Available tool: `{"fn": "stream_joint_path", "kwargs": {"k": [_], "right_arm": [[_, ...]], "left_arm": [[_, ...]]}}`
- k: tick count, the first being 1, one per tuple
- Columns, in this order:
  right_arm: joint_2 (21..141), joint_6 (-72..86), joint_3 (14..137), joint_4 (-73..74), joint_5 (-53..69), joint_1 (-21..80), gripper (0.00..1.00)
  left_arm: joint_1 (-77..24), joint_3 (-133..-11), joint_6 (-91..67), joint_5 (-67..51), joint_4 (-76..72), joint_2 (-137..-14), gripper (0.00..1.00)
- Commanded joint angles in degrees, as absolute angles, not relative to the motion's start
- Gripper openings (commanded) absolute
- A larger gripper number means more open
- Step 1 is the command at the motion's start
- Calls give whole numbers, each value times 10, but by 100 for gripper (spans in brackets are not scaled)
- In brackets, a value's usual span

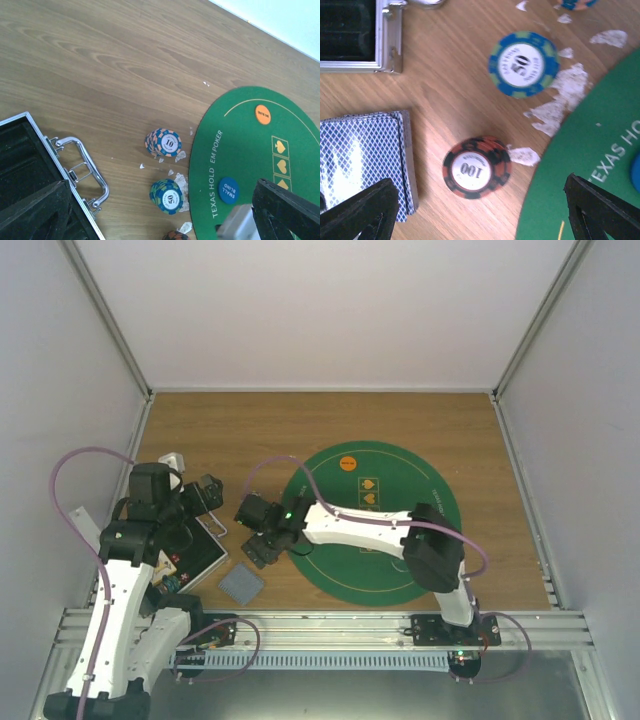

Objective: Distribute texas hold em gaming equipment

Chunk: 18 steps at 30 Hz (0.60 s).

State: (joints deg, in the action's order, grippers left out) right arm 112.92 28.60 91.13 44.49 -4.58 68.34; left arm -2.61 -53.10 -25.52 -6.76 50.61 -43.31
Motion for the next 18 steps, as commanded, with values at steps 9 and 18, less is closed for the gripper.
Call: {"fn": "stream_joint_path", "kwargs": {"k": [9, 18], "right_arm": [[1236, 239, 1014, 528, -89, 714, 87], [1268, 236, 1045, 552, -92, 714, 73]], "left_arm": [[-19, -527, -272, -58, 498, -414, 99], [-19, -525, -272, -62, 495, -412, 99]]}}
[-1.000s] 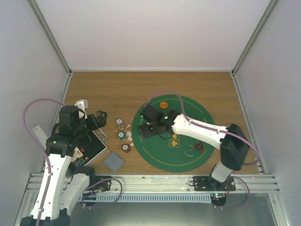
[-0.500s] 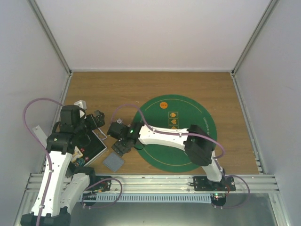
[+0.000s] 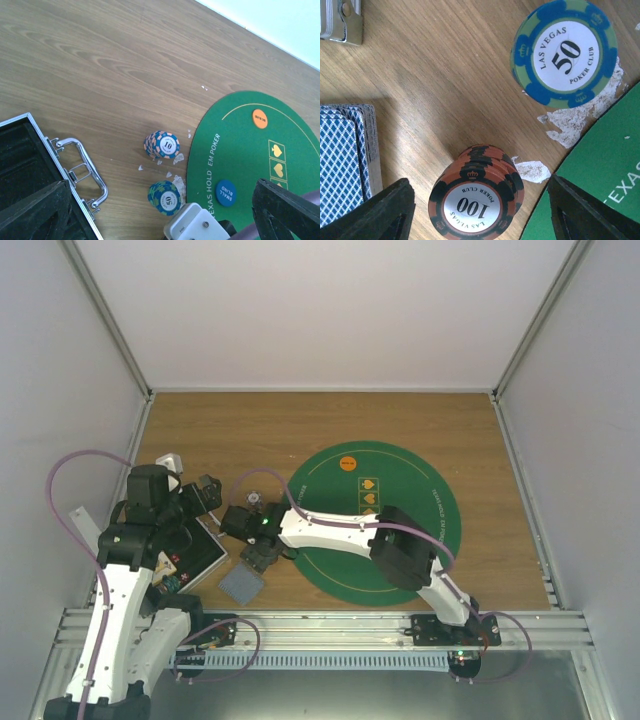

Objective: Distribute texas hold em gaming equipment

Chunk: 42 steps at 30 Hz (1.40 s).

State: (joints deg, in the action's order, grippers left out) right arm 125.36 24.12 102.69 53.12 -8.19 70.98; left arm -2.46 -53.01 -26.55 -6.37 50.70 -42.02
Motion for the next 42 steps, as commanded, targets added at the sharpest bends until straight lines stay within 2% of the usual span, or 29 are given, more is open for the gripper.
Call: {"fn": "stream_joint_path", "kwargs": {"k": [1, 19, 42], "right_arm": [[1268, 236, 1046, 551, -91, 714, 72], [1280, 229, 1052, 554, -80, 715, 56], [1288, 231, 1056, 561, -76, 715, 50]], "left_arm": [[-19, -525, -272, -62, 494, -412, 99], [-19, -521, -272, -63, 491, -411, 99], [-19, -524, -272, -61, 492, -406, 99]]}}
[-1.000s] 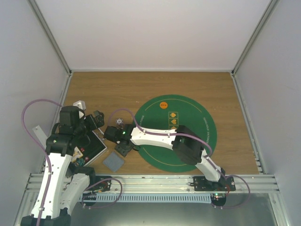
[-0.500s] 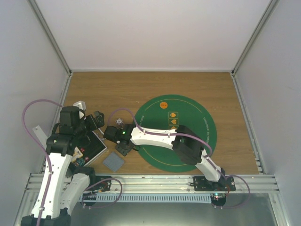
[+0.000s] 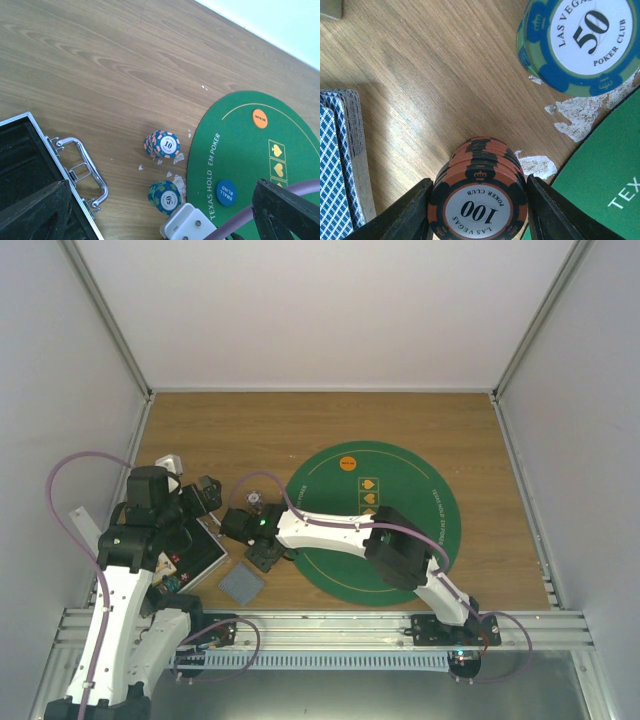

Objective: Distribute texas hold em gaming equipment

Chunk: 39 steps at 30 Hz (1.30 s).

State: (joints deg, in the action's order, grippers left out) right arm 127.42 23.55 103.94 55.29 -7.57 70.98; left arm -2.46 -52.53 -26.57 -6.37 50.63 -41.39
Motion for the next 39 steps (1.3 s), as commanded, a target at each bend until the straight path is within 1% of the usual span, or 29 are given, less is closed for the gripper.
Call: {"fn": "stream_joint_path", "kwargs": {"k": [1, 3, 9, 28, 30, 33, 39], "right_arm": [[1286, 232, 1056, 560, -78, 715, 49], [1284, 233, 1053, 559, -79, 715, 47], [1264, 239, 1041, 547, -91, 716, 45], [1192, 282, 997, 544, -139, 716, 45], [1168, 301, 974, 547, -147, 713, 45], [1108, 341, 902, 546, -148, 699, 45], [956, 426, 696, 529, -130, 664, 45]], "left_arm": [[-19, -525, -272, -59, 493, -407, 99], [-19, -524, -272, -60, 493, -407, 99], [-19, -526, -272, -58, 493, -407, 99], [-19, -528, -271, -56, 494, -405, 99], [-19, -528, -270, -54, 496, -405, 99], [-19, -528, -270, -53, 495, -405, 99], [-19, -524, -271, -56, 491, -408, 99]]}}
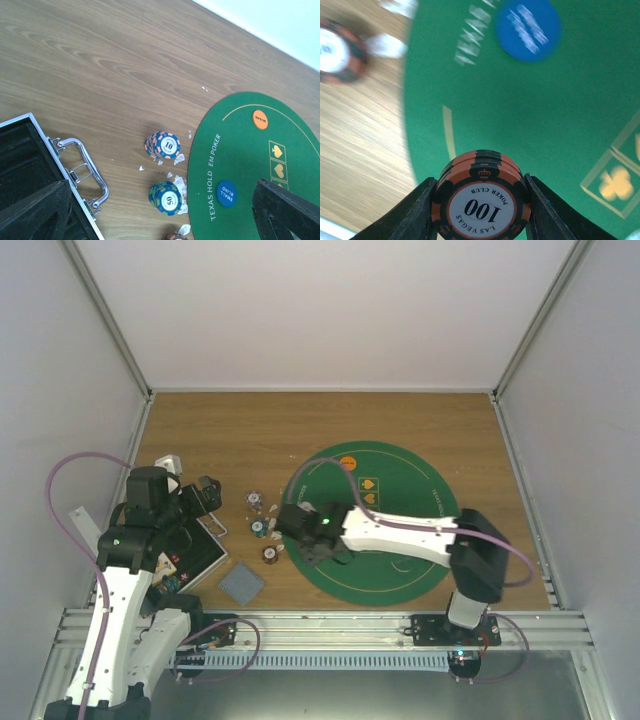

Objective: Distribute texas hold em gaming equipment

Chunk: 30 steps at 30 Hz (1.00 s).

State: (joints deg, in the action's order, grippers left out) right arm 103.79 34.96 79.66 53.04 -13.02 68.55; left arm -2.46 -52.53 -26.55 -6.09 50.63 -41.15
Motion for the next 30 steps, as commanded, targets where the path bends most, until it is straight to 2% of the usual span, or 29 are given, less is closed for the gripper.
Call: {"fn": "stream_joint_path", "kwargs": {"k": [1, 6, 13, 23, 30], "right_arm": [[937, 439, 665, 528, -128, 659, 45], [837, 504, 522, 527, -110, 642, 44], [750, 592, 410, 542, -87, 622, 44], [734, 615, 366, 544, -78, 587, 44], [766, 627, 364, 542, -80, 567, 44]], "left_arm": [[-19, -523, -272, -57, 490, -408, 99], [-19, -519, -272, -59, 489, -405, 99], [-19, -511, -274, -65, 483, -403, 99], [-20, -510, -272, -69, 482, -403, 99], [-20, -510, -271, -71, 480, -403, 99]]}}
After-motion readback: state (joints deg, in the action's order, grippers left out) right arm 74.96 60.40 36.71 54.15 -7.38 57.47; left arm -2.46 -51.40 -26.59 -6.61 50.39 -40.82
